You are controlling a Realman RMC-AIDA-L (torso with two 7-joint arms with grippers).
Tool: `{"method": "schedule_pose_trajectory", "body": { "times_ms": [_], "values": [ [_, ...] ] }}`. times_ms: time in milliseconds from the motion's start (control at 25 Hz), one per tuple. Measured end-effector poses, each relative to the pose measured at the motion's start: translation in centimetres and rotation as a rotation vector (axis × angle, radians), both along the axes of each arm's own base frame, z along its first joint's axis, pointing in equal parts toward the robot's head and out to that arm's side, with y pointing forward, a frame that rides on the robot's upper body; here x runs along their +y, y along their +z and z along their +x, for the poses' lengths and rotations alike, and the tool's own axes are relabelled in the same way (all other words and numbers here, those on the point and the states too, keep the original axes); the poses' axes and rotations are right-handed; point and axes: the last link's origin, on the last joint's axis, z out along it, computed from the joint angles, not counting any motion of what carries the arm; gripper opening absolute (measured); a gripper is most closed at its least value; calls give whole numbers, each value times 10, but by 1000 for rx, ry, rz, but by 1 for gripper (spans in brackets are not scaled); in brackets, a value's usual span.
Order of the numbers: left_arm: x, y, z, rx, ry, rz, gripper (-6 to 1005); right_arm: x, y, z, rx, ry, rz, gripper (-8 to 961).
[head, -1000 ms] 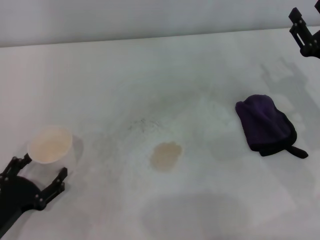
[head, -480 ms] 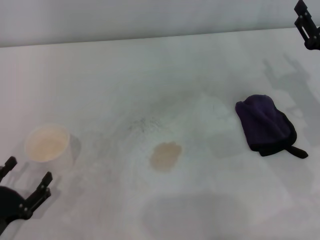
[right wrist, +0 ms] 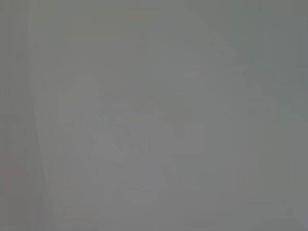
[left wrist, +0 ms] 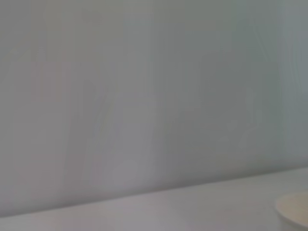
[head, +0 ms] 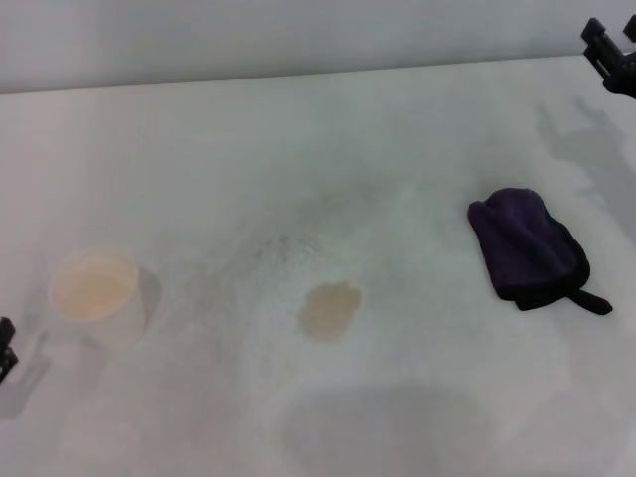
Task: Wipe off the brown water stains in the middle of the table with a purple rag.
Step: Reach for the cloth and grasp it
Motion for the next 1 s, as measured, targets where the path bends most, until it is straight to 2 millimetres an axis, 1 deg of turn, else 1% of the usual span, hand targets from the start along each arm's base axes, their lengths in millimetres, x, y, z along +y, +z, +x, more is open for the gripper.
{"method": "schedule_pose_trajectory", "body": {
  "times_ms": [160, 320, 520, 600, 640, 800, 1000],
  "values": [
    [5, 9, -2, -8, 10, 51, 891, 13, 5, -13, 62, 8, -187, 558],
    [9, 18, -2, -15, 9, 99, 892, 18, 13, -28, 135, 7, -391, 557],
    [15, 25, 0, -12, -7, 135, 892, 28, 21, -45, 145, -46, -684, 556],
    [17, 26, 1, -9, -13, 140, 892, 31, 23, -52, 124, -76, -803, 556],
    [22, 28, 3, -5, -29, 149, 892, 32, 24, -57, 109, -103, -879, 555],
    [25, 31, 5, 0, -43, 156, 892, 35, 25, -69, 29, -201, -1039, 555],
    [30, 35, 6, 12, -59, 166, 892, 44, 30, -76, -109, -376, -1106, 554]
  ]
}}
